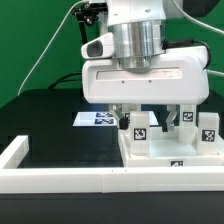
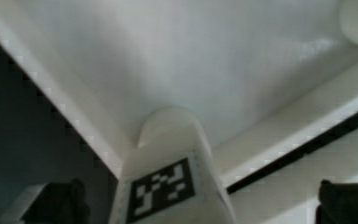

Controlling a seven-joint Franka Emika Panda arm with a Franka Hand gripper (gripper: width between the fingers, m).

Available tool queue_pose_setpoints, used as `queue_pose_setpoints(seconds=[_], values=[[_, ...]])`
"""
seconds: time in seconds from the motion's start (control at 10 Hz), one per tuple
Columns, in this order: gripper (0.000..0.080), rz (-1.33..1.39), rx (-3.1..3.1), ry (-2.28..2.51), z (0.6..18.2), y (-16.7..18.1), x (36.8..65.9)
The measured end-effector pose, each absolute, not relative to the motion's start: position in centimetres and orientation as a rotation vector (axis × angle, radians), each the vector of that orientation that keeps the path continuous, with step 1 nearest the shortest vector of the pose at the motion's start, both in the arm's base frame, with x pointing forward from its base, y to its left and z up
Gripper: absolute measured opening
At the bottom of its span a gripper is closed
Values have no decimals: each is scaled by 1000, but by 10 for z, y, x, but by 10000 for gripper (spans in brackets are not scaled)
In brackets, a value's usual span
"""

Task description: Assemble square table

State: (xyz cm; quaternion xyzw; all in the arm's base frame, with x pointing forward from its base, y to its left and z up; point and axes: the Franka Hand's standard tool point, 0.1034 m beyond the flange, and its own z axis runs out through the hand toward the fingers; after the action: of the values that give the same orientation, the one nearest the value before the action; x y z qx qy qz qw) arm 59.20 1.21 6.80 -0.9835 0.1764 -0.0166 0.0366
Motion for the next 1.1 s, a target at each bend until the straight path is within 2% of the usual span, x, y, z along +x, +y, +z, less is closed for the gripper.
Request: queue_pose_setpoints(seconds=[0.5, 0.6, 0.7, 0.8, 0.9, 1.1], values=[[649, -90, -3094, 122, 69, 6, 596], [559, -89, -3093, 137, 69, 7, 596], [559, -88, -3093, 137, 68, 7, 596], [360, -88, -3093, 137, 68, 7, 596], [287, -88, -3093, 137, 68, 7, 596], [287, -87, -3091, 168, 68, 7, 596]])
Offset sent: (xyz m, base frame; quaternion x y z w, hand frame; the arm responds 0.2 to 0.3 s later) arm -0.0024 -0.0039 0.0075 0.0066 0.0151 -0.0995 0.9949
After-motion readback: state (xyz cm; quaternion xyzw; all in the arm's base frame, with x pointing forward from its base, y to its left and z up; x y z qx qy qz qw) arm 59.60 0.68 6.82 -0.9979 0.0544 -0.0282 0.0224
